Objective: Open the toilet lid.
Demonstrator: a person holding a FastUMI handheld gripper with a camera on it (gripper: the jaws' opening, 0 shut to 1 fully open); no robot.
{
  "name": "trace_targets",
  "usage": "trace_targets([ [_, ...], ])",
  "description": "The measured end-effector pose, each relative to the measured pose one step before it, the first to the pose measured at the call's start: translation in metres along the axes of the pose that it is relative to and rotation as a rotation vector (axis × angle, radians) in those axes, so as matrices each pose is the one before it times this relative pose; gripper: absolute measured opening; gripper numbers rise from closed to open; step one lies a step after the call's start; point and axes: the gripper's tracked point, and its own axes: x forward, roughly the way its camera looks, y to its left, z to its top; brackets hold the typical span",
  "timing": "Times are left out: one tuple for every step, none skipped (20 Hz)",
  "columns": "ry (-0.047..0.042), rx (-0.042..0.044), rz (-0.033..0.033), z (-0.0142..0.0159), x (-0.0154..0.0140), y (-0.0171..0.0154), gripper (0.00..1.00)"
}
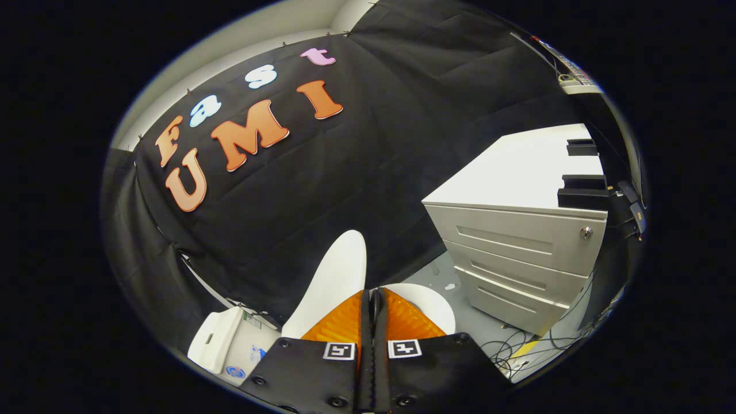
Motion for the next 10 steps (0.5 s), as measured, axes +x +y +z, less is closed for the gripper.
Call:
trace_targets([
  [0.02151,-0.02058,-0.00430,-0.00743,0.00276,-0.00852,0.07],
  [0.01128,-0.01123,-0.00028,-0.00396,0.00191,-0.00686,0.07],
  [0.00653,-0.02189,0.00041,-0.00167,0.00242,-0.00212,0.07],
  [-0.00019,-0.01005,0.00095,0.00129,0.00102,0.00003,0.07],
  [-0.00991,0.01096,0.00316,0.00610,-0.00073,0.00537,0.07],
  [-0.01580,0.02317,-0.00002,0.00965,-0.00422,0.00722,0.07],
  [-0.02430,0.02425,0.00321,0.00741,-0.00279,0.00943,0.07],
  [-0.02009,0.02765,0.00888,0.00660,-0.00257,0.01167,0.07],
  [-0.01970,0.02873,0.01640,0.00521,-0.00036,0.01097,0.07],
  [-0.00036,0.01464,0.01127,0.00044,-0.00235,0.00396,0.07],
])
